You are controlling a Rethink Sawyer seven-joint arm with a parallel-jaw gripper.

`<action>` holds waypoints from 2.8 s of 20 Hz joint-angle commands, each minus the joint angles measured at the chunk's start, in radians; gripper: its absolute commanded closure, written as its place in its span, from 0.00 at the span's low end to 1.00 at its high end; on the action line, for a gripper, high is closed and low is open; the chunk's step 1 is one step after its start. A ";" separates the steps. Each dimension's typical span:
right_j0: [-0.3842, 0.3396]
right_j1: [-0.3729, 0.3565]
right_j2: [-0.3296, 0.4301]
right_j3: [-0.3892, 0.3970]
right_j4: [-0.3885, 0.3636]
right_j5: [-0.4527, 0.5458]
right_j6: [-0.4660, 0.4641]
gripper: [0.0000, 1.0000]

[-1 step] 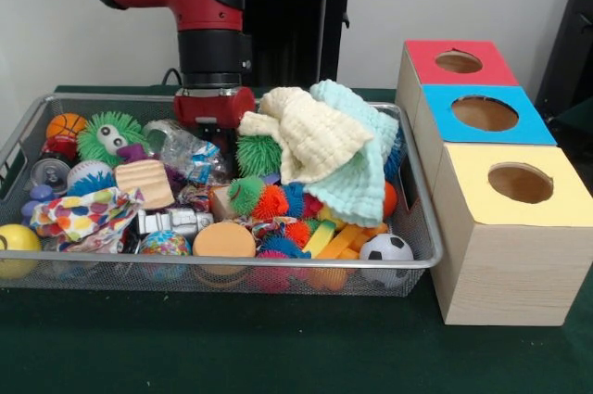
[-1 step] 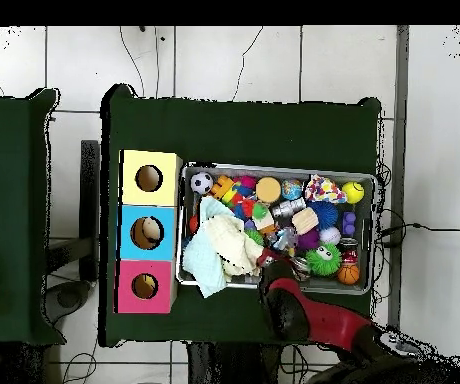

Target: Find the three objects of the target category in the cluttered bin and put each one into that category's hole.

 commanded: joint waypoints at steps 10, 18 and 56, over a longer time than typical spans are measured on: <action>0.138 -0.188 0.031 0.132 0.069 0.107 0.144 1.00; 0.142 -0.265 0.042 0.143 0.066 0.139 0.142 1.00; 0.135 -0.327 0.010 -0.113 -0.096 0.261 -0.016 1.00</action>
